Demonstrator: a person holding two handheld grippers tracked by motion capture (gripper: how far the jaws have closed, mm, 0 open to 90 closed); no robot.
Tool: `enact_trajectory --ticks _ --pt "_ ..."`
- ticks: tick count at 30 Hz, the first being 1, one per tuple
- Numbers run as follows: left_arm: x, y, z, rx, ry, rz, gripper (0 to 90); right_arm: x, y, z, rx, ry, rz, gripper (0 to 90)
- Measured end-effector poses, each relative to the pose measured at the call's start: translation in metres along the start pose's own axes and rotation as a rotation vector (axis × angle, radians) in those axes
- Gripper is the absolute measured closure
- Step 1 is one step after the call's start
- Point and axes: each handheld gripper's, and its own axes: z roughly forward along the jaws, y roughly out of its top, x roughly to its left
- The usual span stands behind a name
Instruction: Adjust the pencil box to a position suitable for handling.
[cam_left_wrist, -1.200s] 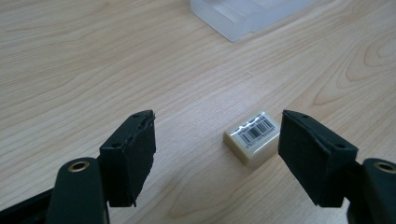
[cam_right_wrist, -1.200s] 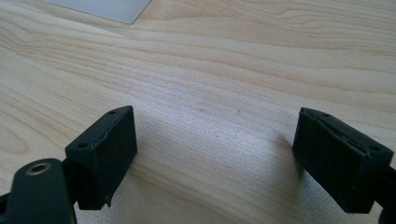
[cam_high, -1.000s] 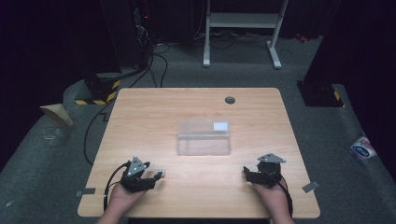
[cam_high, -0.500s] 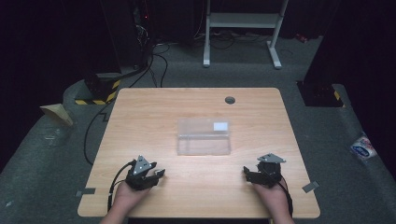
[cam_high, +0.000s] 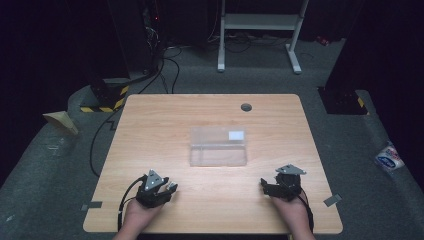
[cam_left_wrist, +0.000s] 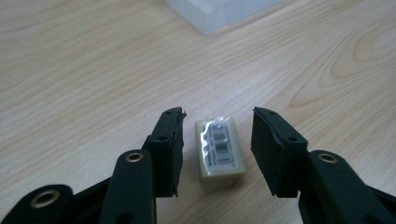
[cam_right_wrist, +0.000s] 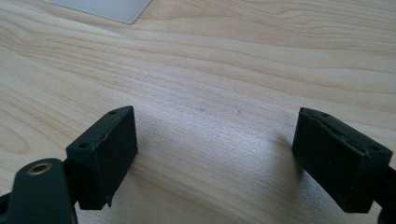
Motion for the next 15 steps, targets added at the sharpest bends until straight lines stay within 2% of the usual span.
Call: enact_trajectory --ticks 5,15 --pt "-0.0042 -0.0022 0.0008 0.011 0.019 0.021 57.8 0.0 -0.0002 -0.0003 0.0 0.002 -0.001 13.7" --pt "-0.0012 -0.0037 0.0015 0.008 0.03 -0.001 67.5 0.0 -0.0002 -0.0003 0.0 0.002 -0.001 13.7"
